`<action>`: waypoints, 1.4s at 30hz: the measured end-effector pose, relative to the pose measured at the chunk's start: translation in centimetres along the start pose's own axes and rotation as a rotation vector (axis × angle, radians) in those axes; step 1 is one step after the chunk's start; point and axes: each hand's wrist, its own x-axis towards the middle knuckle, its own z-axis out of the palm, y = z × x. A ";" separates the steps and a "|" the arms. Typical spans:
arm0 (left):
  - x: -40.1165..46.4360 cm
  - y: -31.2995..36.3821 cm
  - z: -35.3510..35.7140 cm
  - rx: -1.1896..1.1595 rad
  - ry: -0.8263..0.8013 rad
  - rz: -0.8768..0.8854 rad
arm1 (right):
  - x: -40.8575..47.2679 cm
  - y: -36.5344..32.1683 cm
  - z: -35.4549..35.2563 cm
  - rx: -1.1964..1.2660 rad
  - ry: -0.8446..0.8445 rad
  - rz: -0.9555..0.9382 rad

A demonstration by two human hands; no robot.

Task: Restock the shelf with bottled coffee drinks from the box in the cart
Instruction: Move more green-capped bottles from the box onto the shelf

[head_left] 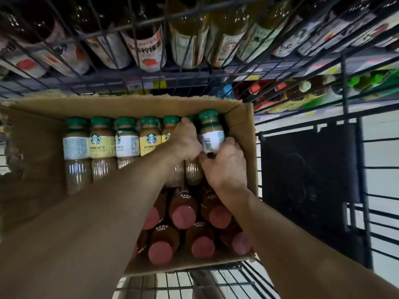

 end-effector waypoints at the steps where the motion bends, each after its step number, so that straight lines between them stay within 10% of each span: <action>1: 0.2 0.0 0.1 0.005 0.010 -0.003 | -0.1 0.0 -0.1 0.023 0.003 0.015; 16: -4.3 -2.1 -2.3 -0.286 0.077 0.074 | -1.7 -0.1 -3.7 0.355 -0.088 0.069; 42: -42.2 -2.5 -32.2 -0.434 0.627 0.520 | -26.9 -22.5 -26.4 0.520 0.109 -0.673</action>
